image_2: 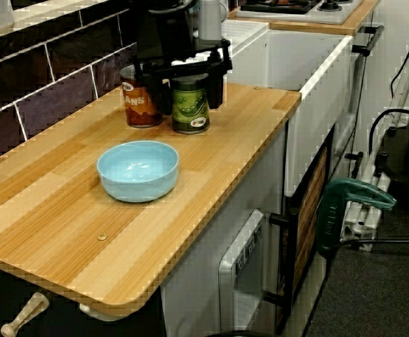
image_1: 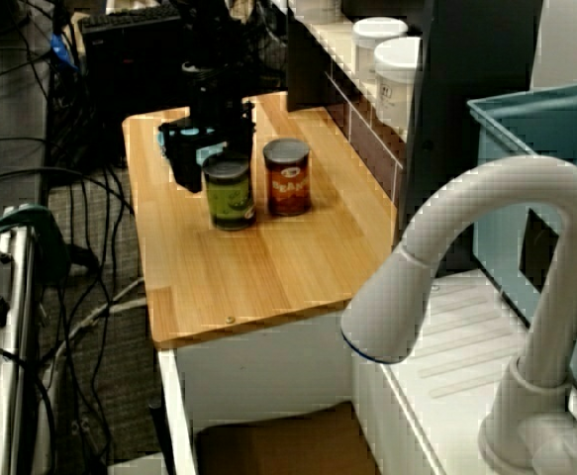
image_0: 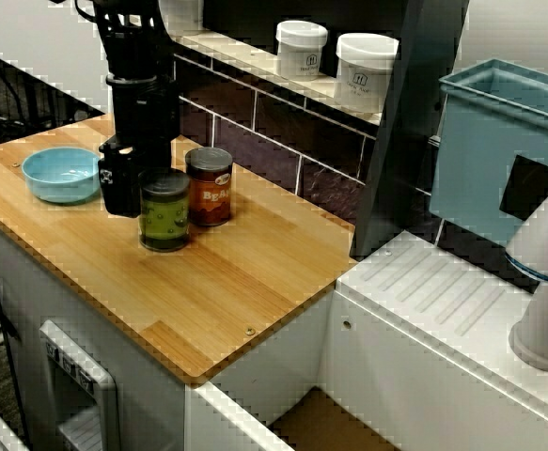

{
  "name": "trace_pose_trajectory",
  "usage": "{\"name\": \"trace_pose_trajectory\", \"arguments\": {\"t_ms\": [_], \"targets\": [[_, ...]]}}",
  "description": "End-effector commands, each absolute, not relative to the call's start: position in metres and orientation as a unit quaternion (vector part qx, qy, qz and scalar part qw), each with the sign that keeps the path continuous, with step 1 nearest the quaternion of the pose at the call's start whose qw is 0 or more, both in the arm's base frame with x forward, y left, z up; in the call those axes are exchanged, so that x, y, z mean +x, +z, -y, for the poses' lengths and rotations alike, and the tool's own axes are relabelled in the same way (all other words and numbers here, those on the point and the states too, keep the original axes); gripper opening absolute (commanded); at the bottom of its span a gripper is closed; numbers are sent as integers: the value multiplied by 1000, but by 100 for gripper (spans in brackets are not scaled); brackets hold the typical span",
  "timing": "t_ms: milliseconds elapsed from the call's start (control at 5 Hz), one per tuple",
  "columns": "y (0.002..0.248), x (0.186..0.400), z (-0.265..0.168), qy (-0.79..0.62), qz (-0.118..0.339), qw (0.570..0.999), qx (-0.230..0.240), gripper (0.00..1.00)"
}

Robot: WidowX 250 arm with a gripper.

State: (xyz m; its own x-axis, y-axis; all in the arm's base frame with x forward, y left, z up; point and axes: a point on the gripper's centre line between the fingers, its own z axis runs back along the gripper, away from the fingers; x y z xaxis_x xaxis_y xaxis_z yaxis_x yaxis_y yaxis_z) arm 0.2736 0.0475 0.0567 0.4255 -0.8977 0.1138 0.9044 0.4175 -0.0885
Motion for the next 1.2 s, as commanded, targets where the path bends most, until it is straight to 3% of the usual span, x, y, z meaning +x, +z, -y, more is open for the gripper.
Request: {"name": "trace_pose_trajectory", "arguments": {"t_ms": [0, 600, 1000], "targets": [[69, 273, -18, -534, 35, 843, -57, 100], [72, 278, 14, -522, 31, 851, -51, 100], [74, 267, 30, -529, 20, 846, -57, 100]]}}
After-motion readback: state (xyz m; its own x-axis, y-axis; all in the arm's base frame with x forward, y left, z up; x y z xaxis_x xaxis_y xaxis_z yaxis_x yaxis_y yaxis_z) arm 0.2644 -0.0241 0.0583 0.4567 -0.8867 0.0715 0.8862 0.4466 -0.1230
